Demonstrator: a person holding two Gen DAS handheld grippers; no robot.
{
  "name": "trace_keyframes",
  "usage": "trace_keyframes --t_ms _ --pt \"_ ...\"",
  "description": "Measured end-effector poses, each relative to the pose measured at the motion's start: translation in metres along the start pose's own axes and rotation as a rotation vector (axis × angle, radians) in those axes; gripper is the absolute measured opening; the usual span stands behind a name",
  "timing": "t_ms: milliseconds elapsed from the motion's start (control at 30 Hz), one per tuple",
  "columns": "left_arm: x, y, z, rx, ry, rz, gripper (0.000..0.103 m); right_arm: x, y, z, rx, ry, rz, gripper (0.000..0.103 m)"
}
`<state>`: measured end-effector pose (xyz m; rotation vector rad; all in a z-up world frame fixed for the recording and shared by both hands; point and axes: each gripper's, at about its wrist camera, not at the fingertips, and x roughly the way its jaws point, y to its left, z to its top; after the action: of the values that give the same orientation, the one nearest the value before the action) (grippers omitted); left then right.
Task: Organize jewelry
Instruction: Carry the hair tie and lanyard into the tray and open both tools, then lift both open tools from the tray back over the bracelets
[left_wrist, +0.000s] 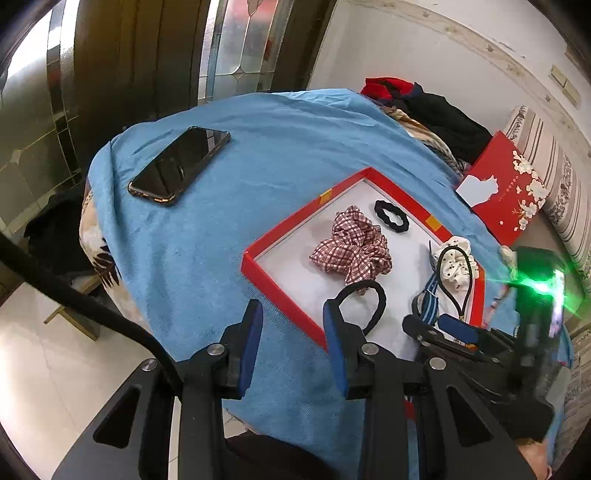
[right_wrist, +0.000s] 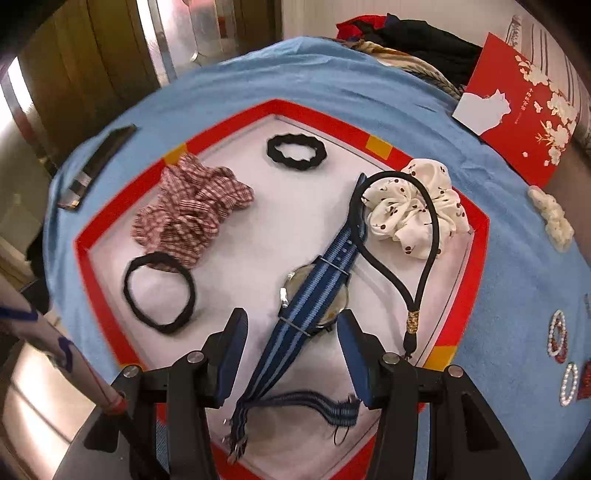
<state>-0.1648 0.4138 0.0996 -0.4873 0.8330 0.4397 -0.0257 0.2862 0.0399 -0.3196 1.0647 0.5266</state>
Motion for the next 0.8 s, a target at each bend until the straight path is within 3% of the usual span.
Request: trace_keyframes --t_ms 67,167,233,333,400,500,800 --pt "0.001 0.003 -0.001 -0.009 0.004 -0.007 0.032 0.002 -0.001 0.001 0.017 -0.007 0.009 0.035" --pt "0.001 0.007 -0.002 -0.017 0.004 -0.016 0.032 0.002 -0.007 0.003 0.076 0.008 0.065 0.035" --pt "0.001 0.011 -0.002 -0.028 0.006 -0.026 0.032 0.001 -0.017 0.003 0.147 0.023 0.188 0.035" --pt "0.003 0.015 -0.002 -0.039 0.011 -0.036 0.032 0.005 -0.035 -0.001 0.310 0.070 0.513 0.035" --pt "0.003 0.015 -0.002 -0.039 0.012 -0.038 0.032 0.009 -0.044 -0.006 0.375 0.082 0.604 0.035" --pt "0.003 0.015 -0.002 -0.037 0.010 -0.040 0.032 0.012 -0.054 -0.010 0.395 0.076 0.573 0.037" --pt "-0.004 0.005 -0.002 -0.003 -0.009 -0.050 0.032 -0.009 -0.079 -0.015 0.344 -0.007 0.297 0.038"
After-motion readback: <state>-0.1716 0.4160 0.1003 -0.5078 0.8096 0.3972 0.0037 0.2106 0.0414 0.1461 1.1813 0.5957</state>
